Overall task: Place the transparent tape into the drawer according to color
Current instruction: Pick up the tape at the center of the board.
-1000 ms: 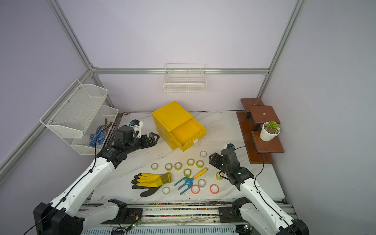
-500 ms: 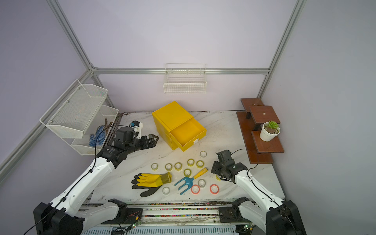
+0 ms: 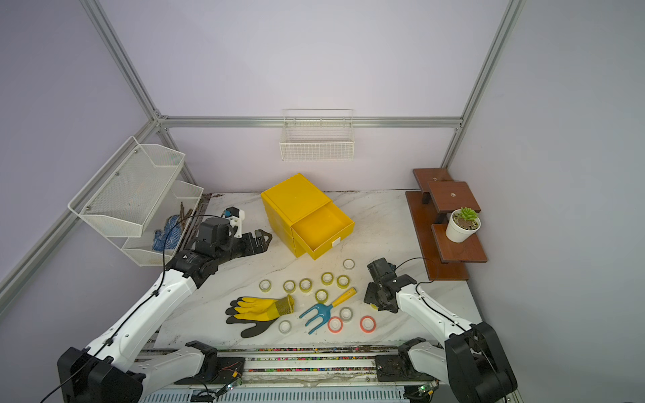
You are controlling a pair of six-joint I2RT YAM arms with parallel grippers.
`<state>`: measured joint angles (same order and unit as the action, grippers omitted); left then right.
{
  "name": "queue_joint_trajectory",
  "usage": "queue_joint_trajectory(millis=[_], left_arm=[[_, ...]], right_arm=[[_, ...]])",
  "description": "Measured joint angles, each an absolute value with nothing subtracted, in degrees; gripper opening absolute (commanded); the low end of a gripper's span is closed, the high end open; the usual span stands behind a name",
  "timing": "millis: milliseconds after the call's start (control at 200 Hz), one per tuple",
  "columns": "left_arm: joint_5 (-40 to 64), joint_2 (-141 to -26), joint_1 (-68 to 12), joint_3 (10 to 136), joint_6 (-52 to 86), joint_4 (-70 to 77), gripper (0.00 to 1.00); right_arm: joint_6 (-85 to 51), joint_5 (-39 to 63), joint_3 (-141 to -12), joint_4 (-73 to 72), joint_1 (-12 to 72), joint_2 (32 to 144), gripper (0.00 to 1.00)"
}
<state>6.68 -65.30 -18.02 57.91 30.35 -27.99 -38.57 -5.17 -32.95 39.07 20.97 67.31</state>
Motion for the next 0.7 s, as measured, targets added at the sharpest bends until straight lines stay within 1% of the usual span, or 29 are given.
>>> queue_joint_trajectory(millis=[240, 250, 265, 700], left_arm=[[7.27, -65.41, -17.82, 57.91, 30.35, -27.99, 1.0], [7.27, -65.43, -17.78, 57.91, 30.35, -27.99, 1.0], [7.27, -65.45, -17.74, 57.91, 30.35, -27.99, 1.0], [7.75, -65.71, -17.61, 57.91, 30.35, -27.97, 1.0]], right_arm=[[-38.79, -5.1, -33.34, 39.05, 21.93, 68.36, 0.67], [-38.81, -5.08, -33.34, 39.05, 22.0, 68.4, 0.63], [-38.81, -5.04, -33.34, 39.05, 22.11, 68.49, 0.62], [-39.59, -4.05, -33.34, 37.76, 23.33, 70.39, 0.49]])
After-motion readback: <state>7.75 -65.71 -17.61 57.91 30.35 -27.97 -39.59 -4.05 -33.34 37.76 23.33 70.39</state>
